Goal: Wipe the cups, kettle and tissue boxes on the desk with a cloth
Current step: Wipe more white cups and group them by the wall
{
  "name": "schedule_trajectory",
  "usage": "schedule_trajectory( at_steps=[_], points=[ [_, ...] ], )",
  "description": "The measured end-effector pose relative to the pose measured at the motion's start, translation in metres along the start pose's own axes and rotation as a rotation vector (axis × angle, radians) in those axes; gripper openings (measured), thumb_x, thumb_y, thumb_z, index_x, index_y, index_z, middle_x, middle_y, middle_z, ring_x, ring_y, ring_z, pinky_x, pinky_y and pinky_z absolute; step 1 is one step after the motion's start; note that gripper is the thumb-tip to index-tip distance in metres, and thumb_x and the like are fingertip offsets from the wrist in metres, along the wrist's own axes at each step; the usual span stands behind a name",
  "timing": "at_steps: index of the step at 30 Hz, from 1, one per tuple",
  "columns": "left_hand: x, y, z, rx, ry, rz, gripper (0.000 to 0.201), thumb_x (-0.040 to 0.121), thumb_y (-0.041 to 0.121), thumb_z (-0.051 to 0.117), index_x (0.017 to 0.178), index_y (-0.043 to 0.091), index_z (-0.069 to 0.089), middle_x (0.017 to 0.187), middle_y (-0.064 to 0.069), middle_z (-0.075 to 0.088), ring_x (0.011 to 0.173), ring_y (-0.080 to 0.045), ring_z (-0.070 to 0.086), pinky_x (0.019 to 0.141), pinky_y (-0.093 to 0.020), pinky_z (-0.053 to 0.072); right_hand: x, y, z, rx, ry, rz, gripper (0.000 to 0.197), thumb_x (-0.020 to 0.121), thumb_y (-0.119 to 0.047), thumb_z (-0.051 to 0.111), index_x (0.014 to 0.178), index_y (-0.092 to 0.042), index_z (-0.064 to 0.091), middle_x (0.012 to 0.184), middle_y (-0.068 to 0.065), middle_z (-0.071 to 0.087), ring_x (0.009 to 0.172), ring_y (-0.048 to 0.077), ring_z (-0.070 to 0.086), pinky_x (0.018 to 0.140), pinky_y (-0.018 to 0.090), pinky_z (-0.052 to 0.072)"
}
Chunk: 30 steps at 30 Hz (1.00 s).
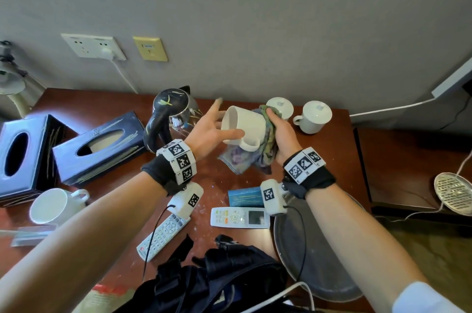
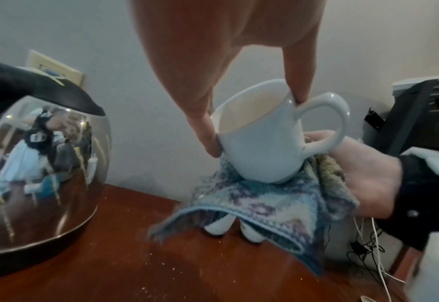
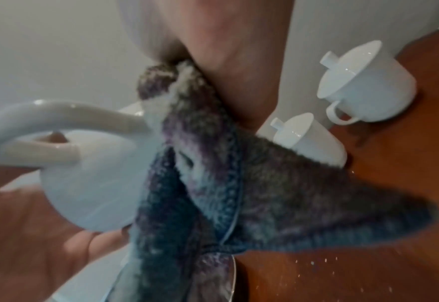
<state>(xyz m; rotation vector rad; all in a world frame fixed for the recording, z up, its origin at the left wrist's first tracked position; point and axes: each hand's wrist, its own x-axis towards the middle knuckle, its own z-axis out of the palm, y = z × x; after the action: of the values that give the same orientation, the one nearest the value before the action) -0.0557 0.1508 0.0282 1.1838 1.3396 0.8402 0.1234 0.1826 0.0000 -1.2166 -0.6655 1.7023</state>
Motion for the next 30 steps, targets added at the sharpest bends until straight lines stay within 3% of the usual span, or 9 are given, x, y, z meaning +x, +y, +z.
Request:
schedule_trajectory(
  at_steps=[4, 9, 14, 16, 18, 23, 25, 27, 30],
  points=[
    [-0.001, -0.003, 0.0, 0.004, -0.085, -0.064, 0.078, 0.078, 0.023, 0.08, 0.146, 0.026, 0.042, 0.126, -0.005, 0.066, 0.118, -0.021, 0.063, 0.099, -0.036, 0.052, -0.004, 0.002, 0.004, -0.025, 0.066, -0.089, 0.027, 0.098, -0.028, 0.058, 0.119, -0.013, 0.064, 0.107, 0.007, 0.072, 0.099, 0.022, 0.069, 0.082, 0.034, 0.057],
    [-0.001, 0.001, -0.006, -0.037, -0.017, -0.133, 0.079, 0.085, 0.01, 0.075, 0.15, 0.03, 0.034, 0.109, -0.009, 0.07, 0.094, -0.019, 0.07, 0.066, -0.019, 0.056, -0.016, 0.006, 0.004, -0.335, 0.033, -0.337, 0.013, 0.1, -0.024, 0.055, 0.108, -0.021, 0.064, 0.099, -0.003, 0.069, 0.095, 0.013, 0.065, 0.082, 0.028, 0.055],
    [0.003, 0.005, -0.005, 0.056, 0.003, -0.081, 0.075, 0.08, 0.008, 0.079, 0.143, 0.025, 0.043, 0.094, -0.005, 0.07, 0.09, -0.022, 0.071, 0.077, -0.03, 0.059, -0.02, 0.013, -0.001, -0.93, -0.153, -0.859, 0.032, 0.097, -0.025, 0.057, 0.128, -0.02, 0.063, 0.129, 0.003, 0.063, 0.126, 0.02, 0.053, 0.108, 0.037, 0.04],
    [0.005, 0.006, -0.005, 0.121, 0.029, -0.047, 0.081, 0.075, 0.013, 0.083, 0.145, 0.021, 0.042, 0.096, -0.005, 0.068, 0.091, -0.02, 0.069, 0.08, -0.033, 0.059, -0.017, 0.011, -0.002, -0.914, -0.178, -0.811, 0.034, 0.099, -0.026, 0.055, 0.132, -0.021, 0.059, 0.133, 0.001, 0.06, 0.128, 0.017, 0.051, 0.109, 0.032, 0.039],
    [0.003, 0.002, -0.005, 0.249, 0.051, 0.001, 0.086, 0.064, 0.03, 0.088, 0.14, 0.029, 0.046, 0.104, 0.001, 0.065, 0.097, -0.02, 0.065, 0.088, -0.039, 0.057, -0.012, 0.006, -0.001, -0.776, -0.12, -0.575, 0.032, 0.101, -0.03, 0.051, 0.131, -0.022, 0.058, 0.127, -0.001, 0.062, 0.117, 0.011, 0.057, 0.101, 0.025, 0.044],
    [-0.006, -0.001, 0.001, 0.551, 0.005, 0.137, 0.087, 0.06, 0.041, 0.085, 0.136, 0.038, 0.042, 0.121, 0.0, 0.059, 0.107, -0.025, 0.056, 0.096, -0.043, 0.048, 0.004, 0.0, 0.0, -0.312, 0.036, -0.038, 0.028, 0.101, -0.031, 0.052, 0.107, -0.009, 0.068, 0.096, 0.006, 0.071, 0.09, 0.02, 0.066, 0.081, 0.033, 0.054],
    [-0.003, 0.002, 0.001, 0.636, -0.01, 0.15, 0.086, 0.067, 0.036, 0.087, 0.139, 0.036, 0.04, 0.123, -0.003, 0.056, 0.108, -0.026, 0.054, 0.096, -0.041, 0.045, 0.003, 0.0, 0.001, -0.401, 0.042, -0.104, 0.024, 0.1, -0.031, 0.052, 0.104, -0.013, 0.068, 0.098, 0.006, 0.071, 0.094, 0.021, 0.066, 0.088, 0.039, 0.054],
    [0.003, 0.004, 0.001, 0.693, -0.016, 0.129, 0.086, 0.069, 0.037, 0.086, 0.141, 0.036, 0.039, 0.12, -0.004, 0.055, 0.107, -0.027, 0.054, 0.095, -0.041, 0.046, -0.007, 0.001, 0.003, -0.577, 0.038, -0.259, 0.018, 0.102, -0.028, 0.049, 0.102, -0.022, 0.066, 0.099, -0.003, 0.068, 0.094, 0.01, 0.063, 0.085, 0.03, 0.05],
    [0.009, 0.001, 0.001, 0.668, -0.005, 0.064, 0.087, 0.068, 0.041, 0.085, 0.14, 0.037, 0.038, 0.117, -0.005, 0.06, 0.104, -0.027, 0.057, 0.094, -0.044, 0.05, -0.024, 0.013, 0.003, -0.73, -0.049, -0.483, 0.027, 0.102, -0.031, 0.048, 0.125, -0.026, 0.061, 0.121, -0.005, 0.065, 0.113, 0.009, 0.058, 0.096, 0.027, 0.047]
  ],
)
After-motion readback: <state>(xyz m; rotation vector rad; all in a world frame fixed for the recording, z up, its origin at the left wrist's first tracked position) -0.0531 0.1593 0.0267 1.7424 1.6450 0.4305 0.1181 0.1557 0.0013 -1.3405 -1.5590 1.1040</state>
